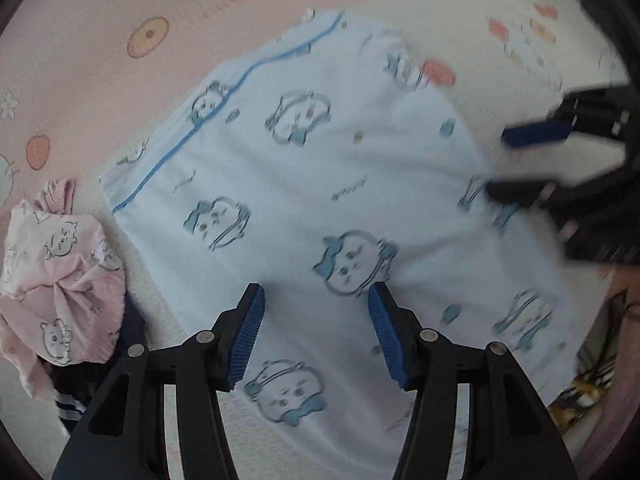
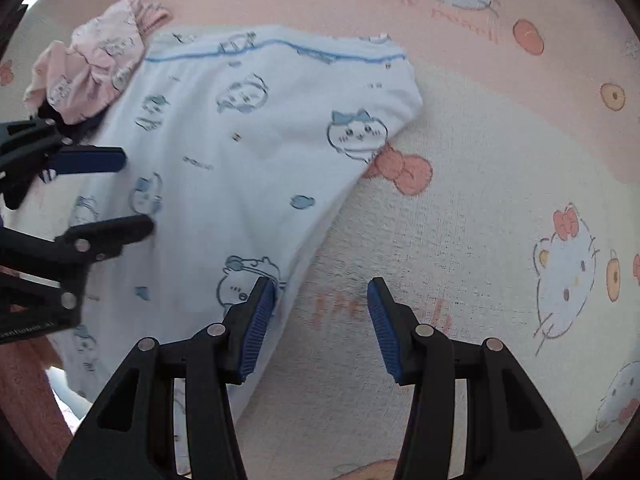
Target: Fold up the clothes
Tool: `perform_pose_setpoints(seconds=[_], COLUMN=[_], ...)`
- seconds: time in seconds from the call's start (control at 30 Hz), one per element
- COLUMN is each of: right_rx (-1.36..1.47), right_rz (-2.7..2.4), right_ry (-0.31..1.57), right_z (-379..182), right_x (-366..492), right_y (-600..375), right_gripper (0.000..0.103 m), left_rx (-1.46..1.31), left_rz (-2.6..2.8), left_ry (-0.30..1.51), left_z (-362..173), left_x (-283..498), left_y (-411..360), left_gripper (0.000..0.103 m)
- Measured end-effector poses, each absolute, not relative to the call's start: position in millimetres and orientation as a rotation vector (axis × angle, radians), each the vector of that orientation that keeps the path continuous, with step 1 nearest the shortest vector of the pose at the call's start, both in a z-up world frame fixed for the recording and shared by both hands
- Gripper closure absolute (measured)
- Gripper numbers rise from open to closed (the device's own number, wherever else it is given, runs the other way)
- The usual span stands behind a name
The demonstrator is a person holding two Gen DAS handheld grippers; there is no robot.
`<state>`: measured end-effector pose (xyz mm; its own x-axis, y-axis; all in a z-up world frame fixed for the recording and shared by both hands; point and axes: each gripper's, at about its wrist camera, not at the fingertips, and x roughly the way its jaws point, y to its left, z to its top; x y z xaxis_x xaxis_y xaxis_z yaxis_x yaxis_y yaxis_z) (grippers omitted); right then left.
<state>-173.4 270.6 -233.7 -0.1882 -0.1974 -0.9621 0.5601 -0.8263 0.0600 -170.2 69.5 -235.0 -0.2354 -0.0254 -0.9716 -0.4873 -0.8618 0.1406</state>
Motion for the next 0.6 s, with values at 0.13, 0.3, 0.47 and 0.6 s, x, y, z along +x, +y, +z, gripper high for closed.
perform_pose_setpoints(seconds=[0.13, 0.3, 0.47, 0.6], right_rx=[1.605, 1.600, 1.540, 1.556], right_rz=[-2.041, -2.049, -2.035, -2.121], right_ry=[0.251, 0.109, 0.331, 0.278], right_z=[-231.0, -222.7, -233.0, -223.4], right_x=[-182.4, -185.4, -164.7, -171.5], right_y=[299.7, 320.1, 280.0, 301.9], right_gripper=[0.053, 0.051, 0.051, 0.053], left_rx=[-1.783, -1.726, -1.883, -1.837], left_rz=[2.177, 2.232, 2.246, 2.361], left_ry=[0.464, 0.279, 0.434, 0.394], left_z=[-223.8, -214.1, -237.7, -219.9], left_x=[-170.0, -176.6, -173.5, -171.0], left_y=[34.2, 38.4, 39.0, 32.1], left_gripper=[0.039, 0.039, 0.028, 0.028])
